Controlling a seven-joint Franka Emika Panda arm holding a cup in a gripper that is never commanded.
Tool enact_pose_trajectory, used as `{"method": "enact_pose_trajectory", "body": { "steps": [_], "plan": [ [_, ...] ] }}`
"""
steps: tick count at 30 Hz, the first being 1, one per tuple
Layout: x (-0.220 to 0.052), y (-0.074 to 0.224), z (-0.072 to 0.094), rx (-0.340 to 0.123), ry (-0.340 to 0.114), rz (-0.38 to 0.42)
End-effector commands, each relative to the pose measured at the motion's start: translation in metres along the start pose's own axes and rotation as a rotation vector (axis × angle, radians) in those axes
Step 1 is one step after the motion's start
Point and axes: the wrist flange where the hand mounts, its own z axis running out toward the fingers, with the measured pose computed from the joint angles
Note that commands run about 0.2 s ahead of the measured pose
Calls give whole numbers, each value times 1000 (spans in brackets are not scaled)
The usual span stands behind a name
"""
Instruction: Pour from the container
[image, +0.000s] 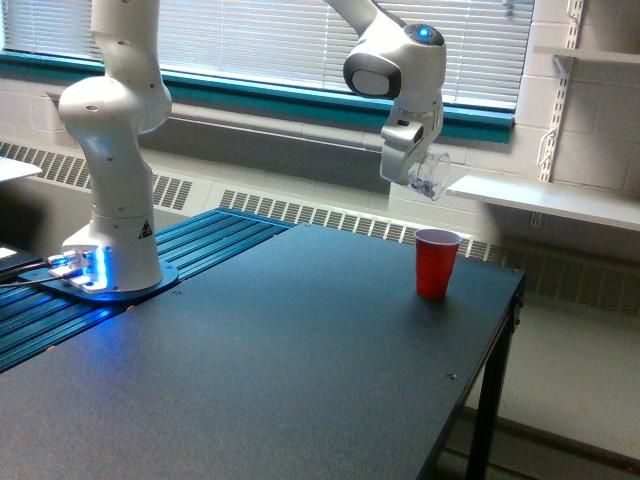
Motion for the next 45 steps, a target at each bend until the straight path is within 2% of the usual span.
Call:
{"method": "enact_pose_trajectory", "body": {
  "steps": [1, 15, 28, 45],
  "plan": [
    [-3, -4, -4, 20, -14, 60],
    [-4, -4, -5, 36, -27, 98],
    [-17, -3, -1, 38, -58, 100],
    [-22, -15, -8, 97, -95, 181]
  ]
}}
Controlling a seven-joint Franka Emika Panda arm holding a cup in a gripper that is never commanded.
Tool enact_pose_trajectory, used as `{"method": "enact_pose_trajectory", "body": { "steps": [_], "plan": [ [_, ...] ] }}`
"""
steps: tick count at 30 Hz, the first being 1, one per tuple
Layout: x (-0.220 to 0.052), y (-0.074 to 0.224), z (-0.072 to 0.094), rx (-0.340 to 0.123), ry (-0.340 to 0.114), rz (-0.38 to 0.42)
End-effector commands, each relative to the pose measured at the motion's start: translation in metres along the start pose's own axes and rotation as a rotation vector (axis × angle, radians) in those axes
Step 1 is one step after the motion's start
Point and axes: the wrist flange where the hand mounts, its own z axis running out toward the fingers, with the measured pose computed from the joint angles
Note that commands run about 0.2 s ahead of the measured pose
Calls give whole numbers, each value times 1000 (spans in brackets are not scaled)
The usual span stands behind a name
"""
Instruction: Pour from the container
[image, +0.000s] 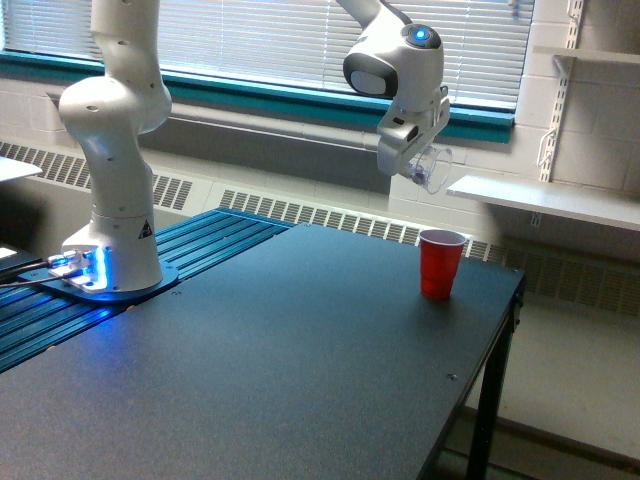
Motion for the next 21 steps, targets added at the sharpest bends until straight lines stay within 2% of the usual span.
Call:
{"method": "enact_pose_trajectory", "body": {
  "steps": [1, 7, 21],
  "plan": [
    [-7, -8, -9, 41, -8, 40],
    [-7, -10, -10, 59, -22, 72],
    [-9, -7, -10, 62, -43, 103]
  ]
}}
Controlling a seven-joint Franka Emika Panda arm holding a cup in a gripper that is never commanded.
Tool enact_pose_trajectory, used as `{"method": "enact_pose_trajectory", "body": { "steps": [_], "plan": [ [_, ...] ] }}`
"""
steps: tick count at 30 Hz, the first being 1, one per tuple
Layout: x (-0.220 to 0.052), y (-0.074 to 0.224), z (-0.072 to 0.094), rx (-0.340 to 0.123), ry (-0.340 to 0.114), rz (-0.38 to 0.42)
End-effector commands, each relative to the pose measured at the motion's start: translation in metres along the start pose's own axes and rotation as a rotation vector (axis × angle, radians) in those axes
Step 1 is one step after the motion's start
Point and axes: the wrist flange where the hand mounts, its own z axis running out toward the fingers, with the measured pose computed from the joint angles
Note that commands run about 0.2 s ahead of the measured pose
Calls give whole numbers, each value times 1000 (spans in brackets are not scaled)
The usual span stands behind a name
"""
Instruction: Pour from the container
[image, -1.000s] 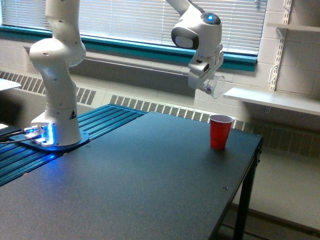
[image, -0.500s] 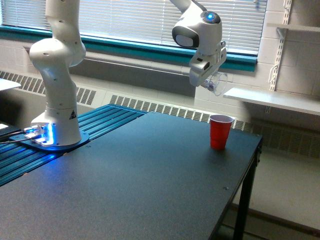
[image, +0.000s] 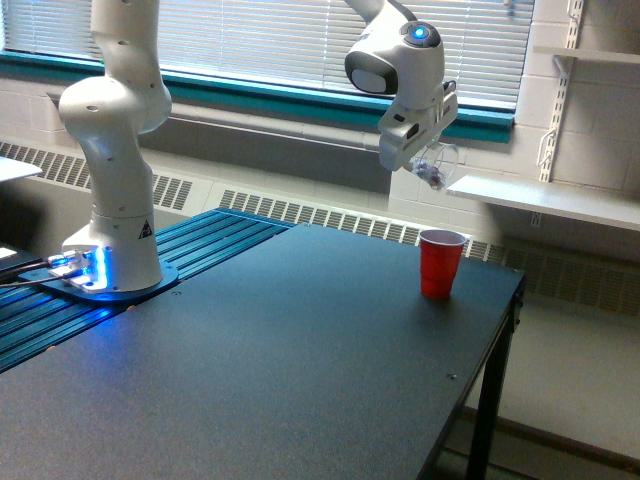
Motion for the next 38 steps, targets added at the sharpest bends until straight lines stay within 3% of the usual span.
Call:
{"method": "enact_pose_trajectory", "body": {
  "steps": [1, 19, 38],
  "plan": [
    [-7, 0, -4, 15, -6, 18],
    [-13, 3, 4, 9, -19, 38],
    [-21, 5, 14, -14, 21, 11]
  ]
}}
